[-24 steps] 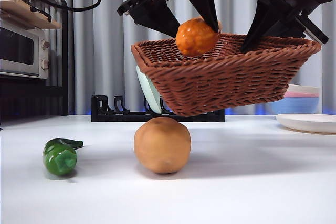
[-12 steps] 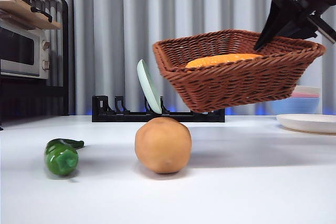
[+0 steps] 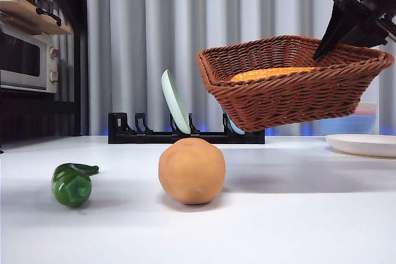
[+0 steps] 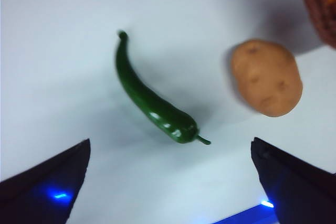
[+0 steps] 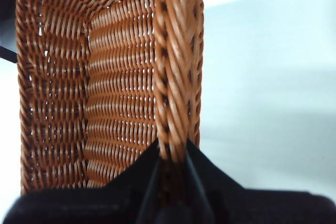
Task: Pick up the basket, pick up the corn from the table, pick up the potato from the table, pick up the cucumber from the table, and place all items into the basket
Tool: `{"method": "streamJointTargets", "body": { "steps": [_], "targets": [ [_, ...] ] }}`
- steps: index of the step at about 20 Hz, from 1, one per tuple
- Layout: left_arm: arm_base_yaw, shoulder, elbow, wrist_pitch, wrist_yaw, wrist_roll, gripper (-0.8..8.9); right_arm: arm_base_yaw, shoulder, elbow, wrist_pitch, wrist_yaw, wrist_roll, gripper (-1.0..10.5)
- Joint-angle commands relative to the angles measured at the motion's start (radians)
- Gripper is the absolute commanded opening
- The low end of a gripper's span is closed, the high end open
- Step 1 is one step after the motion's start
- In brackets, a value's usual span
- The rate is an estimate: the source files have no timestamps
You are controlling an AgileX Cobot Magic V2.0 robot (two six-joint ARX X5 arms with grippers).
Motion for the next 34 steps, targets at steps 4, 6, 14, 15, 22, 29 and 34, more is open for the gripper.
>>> {"method": "streamJointTargets", "body": {
  "steps": [4,6,14,15,22,29,34],
  "targets": [
    [0.126,0.126,-0.116,0.180,0.116,0.003,5.61,-0.001,-0.003,0.009,0.021,-0.012,0.002,-0.2],
    [0.174,0.206,-0.116,0.229,0.138,0.031,5.61,-0.001,-0.003,0.009,0.020,-0.012,0.002,-0.2],
    [0.285,0.455,-0.116,0.346,0.236,0.092,4.83,-0.001,-0.003,0.009,0.019,-0.012,0.002,-0.2],
    [0.288,0.462,-0.116,0.351,0.217,0.097,3.82,-0.001,-0.003,0.009,0.019,-0.012,0.003,-0.2],
    [0.289,0.451,-0.116,0.325,0.209,0.223,-0.08,0.000,-0.003,0.009,0.019,-0.011,0.003,-0.2],
    [0.256,0.051,-0.073,0.214,0.328,0.195,-0.07,0.002,-0.003,0.009,0.021,-0.009,0.003,-0.2],
    [0.182,-0.155,0.124,0.337,0.293,0.142,-0.08,0.014,-0.003,0.009,0.021,-0.010,0.010,-0.2]
  ]
}}
